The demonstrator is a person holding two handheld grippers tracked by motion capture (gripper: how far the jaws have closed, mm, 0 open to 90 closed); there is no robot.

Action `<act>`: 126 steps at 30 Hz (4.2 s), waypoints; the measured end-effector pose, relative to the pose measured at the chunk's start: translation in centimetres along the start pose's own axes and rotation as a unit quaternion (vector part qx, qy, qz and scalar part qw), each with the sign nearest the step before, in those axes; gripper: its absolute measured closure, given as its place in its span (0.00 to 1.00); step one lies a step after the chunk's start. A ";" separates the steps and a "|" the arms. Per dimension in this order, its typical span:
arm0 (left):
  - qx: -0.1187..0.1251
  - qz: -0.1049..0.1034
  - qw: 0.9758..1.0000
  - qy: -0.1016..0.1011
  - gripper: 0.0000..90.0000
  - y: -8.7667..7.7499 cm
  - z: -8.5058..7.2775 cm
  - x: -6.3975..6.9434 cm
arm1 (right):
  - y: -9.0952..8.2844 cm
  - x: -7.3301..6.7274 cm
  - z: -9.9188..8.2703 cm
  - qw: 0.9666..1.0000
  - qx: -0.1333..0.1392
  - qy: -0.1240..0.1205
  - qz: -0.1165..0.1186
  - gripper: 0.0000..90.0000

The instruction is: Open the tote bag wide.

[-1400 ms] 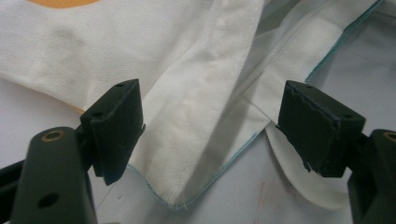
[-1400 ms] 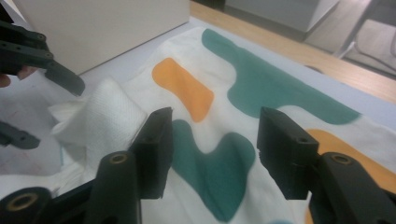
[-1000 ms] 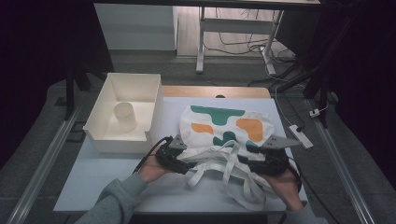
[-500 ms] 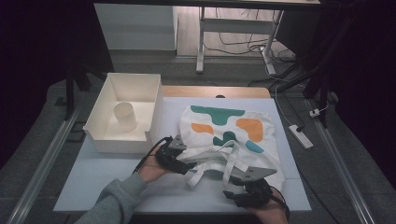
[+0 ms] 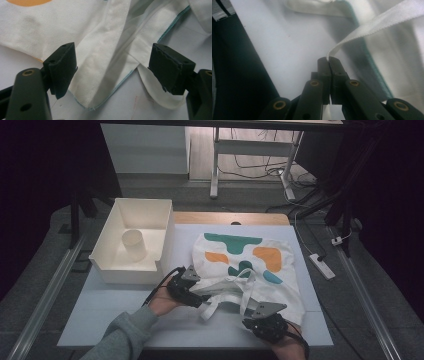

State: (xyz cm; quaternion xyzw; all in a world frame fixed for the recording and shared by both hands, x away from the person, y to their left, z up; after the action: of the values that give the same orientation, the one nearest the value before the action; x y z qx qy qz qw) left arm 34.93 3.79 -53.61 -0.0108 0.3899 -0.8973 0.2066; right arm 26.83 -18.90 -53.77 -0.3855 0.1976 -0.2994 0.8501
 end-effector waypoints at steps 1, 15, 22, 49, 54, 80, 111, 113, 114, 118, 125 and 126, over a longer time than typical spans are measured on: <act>0.000 0.000 1.000 0.000 0.25 0.0 0.0 0.0 | -0.2 0.0 0.1 1.000 0.004 -0.001 -0.003 0.99; 0.000 0.000 1.000 0.000 0.25 0.2 0.1 0.0 | -5.3 2.5 4.6 0.991 0.124 -0.002 -0.047 0.99; 0.001 0.001 1.000 -0.002 0.25 0.2 0.1 0.0 | -5.3 5.0 6.2 0.987 0.151 0.027 -0.056 0.99; 0.000 0.001 1.000 0.001 0.25 0.3 0.0 0.0 | -7.7 11.3 10.7 0.964 0.230 0.076 -0.107 0.99; -0.002 0.000 1.000 0.003 0.25 0.3 0.0 0.0 | -6.8 13.3 11.1 0.963 0.225 0.088 -0.117 0.99; -0.005 0.000 1.000 0.003 0.25 0.3 -0.1 0.0 | -0.6 19.9 8.9 0.969 0.139 0.147 -0.143 0.99; -0.005 0.007 1.000 0.006 0.25 0.1 -0.2 -0.2 | -5.1 10.7 9.8 0.979 0.185 0.068 -0.046 0.55; -0.005 0.007 1.000 0.006 0.25 0.1 -0.2 -0.2 | -5.1 9.9 9.6 0.980 0.184 0.063 -0.038 0.55; -0.005 0.007 1.000 0.006 0.25 0.1 -0.2 -0.2 | -5.1 9.5 9.5 0.980 0.184 0.061 -0.033 0.55; -0.005 0.007 1.000 0.006 0.25 0.1 -0.2 -0.2 | -4.4 7.9 8.8 0.984 0.170 0.047 -0.020 0.55; -0.004 0.008 1.000 0.004 0.25 0.1 -0.2 -0.2 | -3.6 5.0 8.6 0.987 0.155 0.028 0.014 0.55; -0.004 0.008 1.000 0.004 0.25 0.1 -0.2 -0.2 | -3.5 4.6 8.6 0.988 0.153 0.025 0.019 0.55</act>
State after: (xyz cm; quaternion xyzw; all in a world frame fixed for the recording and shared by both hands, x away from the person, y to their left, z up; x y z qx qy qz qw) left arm 35.13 3.95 -53.84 -0.0047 0.3940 -0.8943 0.2121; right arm 33.86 -19.09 -46.19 -0.2393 0.1775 -0.3194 0.8995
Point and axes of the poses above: each handheld gripper's, and its own axes: y roughly forward along the jaws, z roughly out of its top, x roughly to its right, the point moved 6 cm from there along y, roughly forward along the jaws, and after that the axes turned 14 degrees about y, right-handed, at the moved point
